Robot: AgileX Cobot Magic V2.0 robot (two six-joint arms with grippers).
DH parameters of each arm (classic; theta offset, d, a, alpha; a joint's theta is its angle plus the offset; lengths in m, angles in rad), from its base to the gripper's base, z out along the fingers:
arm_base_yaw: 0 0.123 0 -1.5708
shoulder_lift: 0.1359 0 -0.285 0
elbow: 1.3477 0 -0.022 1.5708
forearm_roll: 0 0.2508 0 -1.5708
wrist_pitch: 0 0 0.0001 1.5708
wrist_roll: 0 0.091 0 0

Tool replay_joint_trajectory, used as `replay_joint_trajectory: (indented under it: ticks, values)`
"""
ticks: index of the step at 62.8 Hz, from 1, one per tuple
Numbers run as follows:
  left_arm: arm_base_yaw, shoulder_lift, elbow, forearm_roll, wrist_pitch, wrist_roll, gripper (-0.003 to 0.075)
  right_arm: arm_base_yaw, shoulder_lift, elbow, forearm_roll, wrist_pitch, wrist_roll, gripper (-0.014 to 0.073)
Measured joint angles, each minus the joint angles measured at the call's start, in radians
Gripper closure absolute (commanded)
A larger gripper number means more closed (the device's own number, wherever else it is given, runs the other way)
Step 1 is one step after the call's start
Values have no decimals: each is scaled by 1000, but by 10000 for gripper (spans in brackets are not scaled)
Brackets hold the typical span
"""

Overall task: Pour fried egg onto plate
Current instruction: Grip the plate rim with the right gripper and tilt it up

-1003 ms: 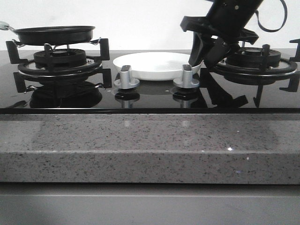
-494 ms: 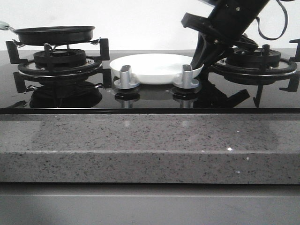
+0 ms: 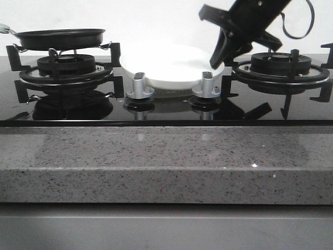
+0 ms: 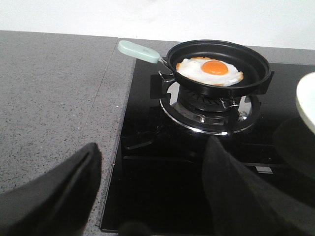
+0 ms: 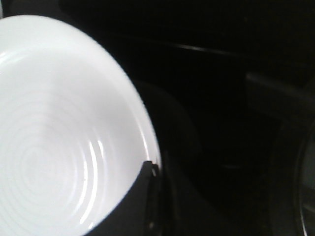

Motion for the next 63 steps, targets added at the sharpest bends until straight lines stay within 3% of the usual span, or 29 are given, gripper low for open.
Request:
replay_joint_trajectory:
  ticks: [23,48,63]
  values:
    - [0,0,0,0,0,0,282,5,-130,-48,-30,87,0,708]
    - [0,0,0,0,0,0,282,104,-416,357,-113,-9,0,708]
    - [0,0,0,0,0,0,282,107,-438,488,-117,-62,0,711]
